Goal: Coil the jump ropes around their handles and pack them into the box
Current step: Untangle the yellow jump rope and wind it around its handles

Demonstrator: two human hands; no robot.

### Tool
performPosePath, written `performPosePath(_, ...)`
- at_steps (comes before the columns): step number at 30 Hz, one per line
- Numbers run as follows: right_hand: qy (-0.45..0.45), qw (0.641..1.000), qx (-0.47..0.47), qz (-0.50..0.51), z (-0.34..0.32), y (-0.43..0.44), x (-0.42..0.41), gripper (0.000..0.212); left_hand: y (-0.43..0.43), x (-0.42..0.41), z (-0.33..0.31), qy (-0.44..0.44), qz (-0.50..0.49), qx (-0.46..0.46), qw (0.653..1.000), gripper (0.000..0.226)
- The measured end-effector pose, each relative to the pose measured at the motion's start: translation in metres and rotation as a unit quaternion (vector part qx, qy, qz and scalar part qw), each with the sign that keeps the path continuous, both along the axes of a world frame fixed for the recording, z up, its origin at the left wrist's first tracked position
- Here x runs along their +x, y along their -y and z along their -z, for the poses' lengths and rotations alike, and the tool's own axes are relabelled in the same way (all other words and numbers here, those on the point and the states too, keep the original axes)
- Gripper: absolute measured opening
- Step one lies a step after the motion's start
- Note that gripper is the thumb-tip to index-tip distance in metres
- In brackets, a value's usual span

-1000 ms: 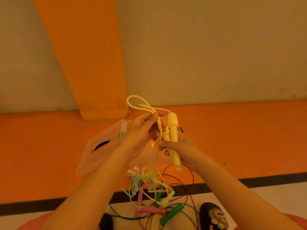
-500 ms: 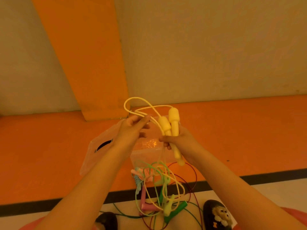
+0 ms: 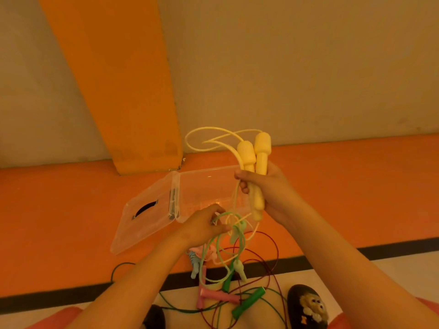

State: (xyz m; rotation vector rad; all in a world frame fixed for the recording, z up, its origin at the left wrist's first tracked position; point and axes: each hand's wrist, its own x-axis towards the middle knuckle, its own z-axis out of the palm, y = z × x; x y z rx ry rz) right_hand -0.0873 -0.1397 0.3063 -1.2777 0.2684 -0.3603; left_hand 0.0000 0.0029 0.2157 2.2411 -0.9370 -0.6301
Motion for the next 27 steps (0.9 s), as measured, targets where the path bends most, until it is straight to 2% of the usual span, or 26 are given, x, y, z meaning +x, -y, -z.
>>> performPosePath(5,0.012,0.999,0.023,0.036,-0.002,0.009,-0.006,0.018,0.004,0.001,0.003,0.087,0.004,0.030,0.996,0.018)
performPosePath(11,0.012,0.998,0.021,0.057,-0.004,0.018,-0.012,0.016,0.006,0.000,-0.003,0.132,-0.028,0.019,0.991,0.019)
performPosePath(14,0.005,0.999,0.002,0.049,-0.003,0.019,-0.014,0.015,0.005,0.000,-0.010,0.119,-0.013,0.022,0.993,0.019)
performPosePath(21,-0.002,0.998,-0.042,0.056,0.000,0.022,-0.017,0.022,0.002,0.001,-0.029,0.072,-0.022,-0.042,0.996,0.012)
performPosePath(24,-0.011,0.998,-0.043,0.053,0.004,0.021,-0.016,0.023,0.000,0.001,-0.037,0.067,0.023,-0.006,0.998,0.033)
performPosePath(27,-0.013,0.998,-0.045,0.051,0.006,0.021,-0.017,0.023,-0.001,0.002,-0.039,0.143,0.040,0.056,0.987,0.037)
